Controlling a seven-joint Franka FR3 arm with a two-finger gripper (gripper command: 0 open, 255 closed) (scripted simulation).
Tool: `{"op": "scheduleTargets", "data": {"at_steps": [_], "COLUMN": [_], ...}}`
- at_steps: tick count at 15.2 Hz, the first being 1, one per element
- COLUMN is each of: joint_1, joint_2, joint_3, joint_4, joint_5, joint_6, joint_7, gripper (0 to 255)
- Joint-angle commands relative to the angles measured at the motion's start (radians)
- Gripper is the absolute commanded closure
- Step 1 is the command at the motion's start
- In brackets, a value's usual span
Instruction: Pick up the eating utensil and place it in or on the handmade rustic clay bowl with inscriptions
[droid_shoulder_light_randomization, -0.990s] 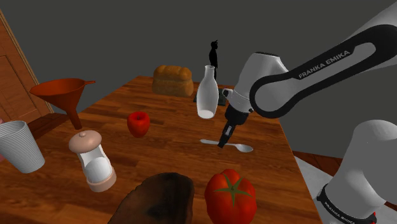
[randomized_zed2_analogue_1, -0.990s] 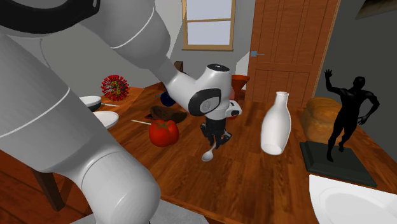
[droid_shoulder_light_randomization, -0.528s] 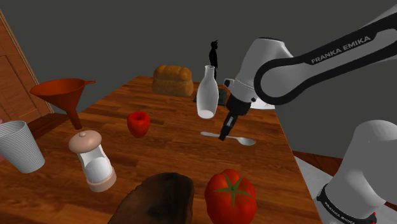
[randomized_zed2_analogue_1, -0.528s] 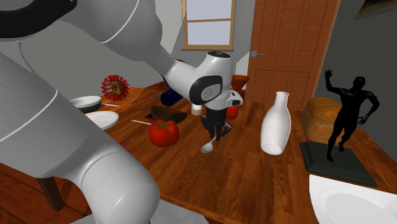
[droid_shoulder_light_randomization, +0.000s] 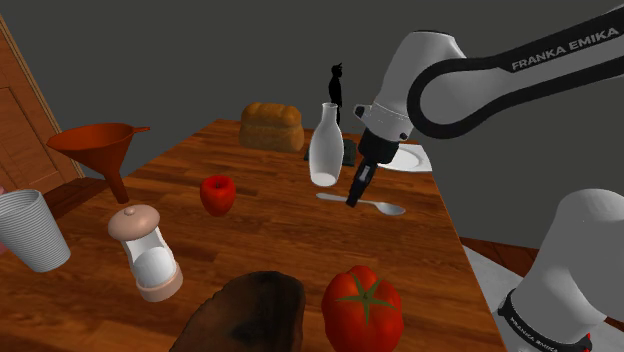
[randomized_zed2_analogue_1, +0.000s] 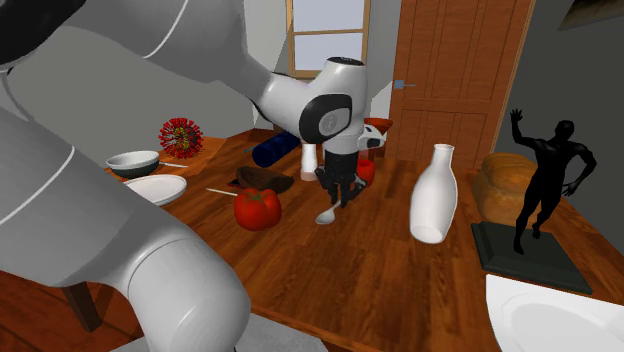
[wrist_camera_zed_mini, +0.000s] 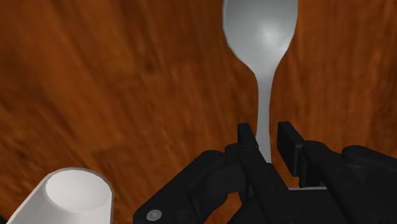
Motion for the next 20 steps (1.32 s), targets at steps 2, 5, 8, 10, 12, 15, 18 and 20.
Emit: {"op": "scheduleTargets", "data": {"at_steps": [2, 5, 8, 10, 12, 15, 18, 20], "joint_1": [-0.004, -0.007, -0.01, -0.011, -0.013, -0.004, 0.025, 0.042], "joint_2": [-0.023, -0.038, -0.051, -0.058, -0.064, -0.065, -0.049, -0.032], "joint_3": [0.0, -0.001, -0.002, -0.003, -0.004, 0.017, 0.083, 0.127], "joint_4": [0.028, 0.058, 0.09, 0.112, 0.135, 0.157, 0.173, 0.19], "joint_5": [-0.008, -0.015, -0.022, -0.026, -0.029, -0.024, -0.002, 0.01], "joint_6": [-0.05, -0.095, -0.14, -0.169, -0.197, -0.215, -0.202, -0.193], "joint_7": [0.011, 0.019, 0.027, 0.032, 0.037, 0.066, 0.143, 0.194], "gripper": [255, 255, 255, 255, 255, 255, 255, 255]}}
